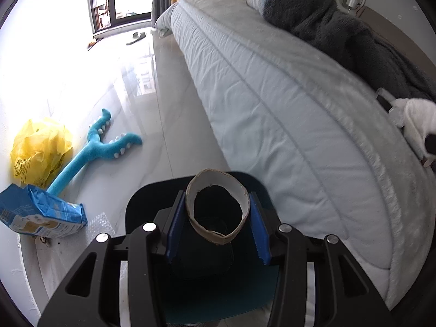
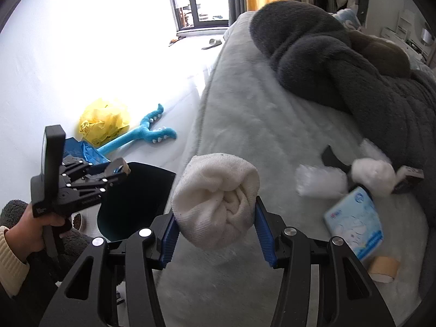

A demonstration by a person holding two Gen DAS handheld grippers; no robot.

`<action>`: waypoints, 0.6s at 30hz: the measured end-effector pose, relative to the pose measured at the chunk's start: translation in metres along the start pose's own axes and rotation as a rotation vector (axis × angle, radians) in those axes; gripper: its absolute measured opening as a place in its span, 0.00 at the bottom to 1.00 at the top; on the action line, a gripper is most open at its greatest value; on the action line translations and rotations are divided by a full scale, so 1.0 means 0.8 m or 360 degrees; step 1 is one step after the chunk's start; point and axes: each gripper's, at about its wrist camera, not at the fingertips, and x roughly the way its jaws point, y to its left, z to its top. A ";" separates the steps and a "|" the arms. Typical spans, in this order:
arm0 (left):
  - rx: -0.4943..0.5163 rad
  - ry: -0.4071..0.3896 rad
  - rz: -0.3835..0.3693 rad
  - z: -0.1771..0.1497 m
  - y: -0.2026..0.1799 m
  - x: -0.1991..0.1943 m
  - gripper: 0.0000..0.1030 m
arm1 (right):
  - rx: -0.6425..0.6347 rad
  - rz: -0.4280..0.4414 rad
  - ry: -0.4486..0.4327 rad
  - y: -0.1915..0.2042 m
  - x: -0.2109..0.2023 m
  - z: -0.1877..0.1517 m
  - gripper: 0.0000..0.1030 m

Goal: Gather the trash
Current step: 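Lift the white sock with the right tool while the left tool grips the tape core, then carry the sock over the teal bin and open the right tool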

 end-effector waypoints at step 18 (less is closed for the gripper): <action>-0.0118 0.0445 -0.0049 -0.063 0.050 0.074 0.47 | -0.0097 0.0221 0.0109 0.117 0.077 0.032 0.50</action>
